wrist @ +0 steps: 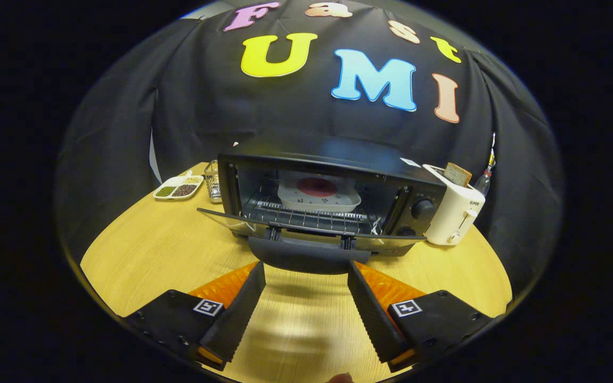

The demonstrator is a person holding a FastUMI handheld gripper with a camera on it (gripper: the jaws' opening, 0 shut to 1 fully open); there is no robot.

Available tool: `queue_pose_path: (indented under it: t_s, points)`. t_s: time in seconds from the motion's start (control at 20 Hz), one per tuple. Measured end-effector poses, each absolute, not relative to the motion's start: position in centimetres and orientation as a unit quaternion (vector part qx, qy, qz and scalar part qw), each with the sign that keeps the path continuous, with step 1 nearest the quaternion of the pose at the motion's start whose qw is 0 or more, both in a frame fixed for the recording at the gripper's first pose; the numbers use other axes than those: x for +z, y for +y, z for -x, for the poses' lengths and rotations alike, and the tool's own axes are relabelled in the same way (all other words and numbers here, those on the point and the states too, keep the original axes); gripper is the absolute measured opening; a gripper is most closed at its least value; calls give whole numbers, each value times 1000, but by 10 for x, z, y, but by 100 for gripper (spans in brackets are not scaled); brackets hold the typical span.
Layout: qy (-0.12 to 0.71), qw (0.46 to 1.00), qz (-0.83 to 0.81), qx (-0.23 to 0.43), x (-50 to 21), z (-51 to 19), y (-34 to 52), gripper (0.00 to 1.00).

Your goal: Open the toaster oven, put the food inside, and close the toaster oven door.

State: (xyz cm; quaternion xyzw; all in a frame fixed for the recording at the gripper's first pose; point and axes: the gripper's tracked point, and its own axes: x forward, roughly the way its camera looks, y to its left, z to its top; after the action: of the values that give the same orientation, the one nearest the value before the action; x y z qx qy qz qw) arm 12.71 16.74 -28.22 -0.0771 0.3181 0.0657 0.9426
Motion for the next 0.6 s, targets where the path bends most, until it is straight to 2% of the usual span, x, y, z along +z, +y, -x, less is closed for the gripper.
queue_pose_path:
  t_s: [0.35, 0.6]
  points:
    - [260, 963, 34, 69, -250, -158, 175, 98]
    - [220, 970, 57, 86, -220, -143, 159, 98]
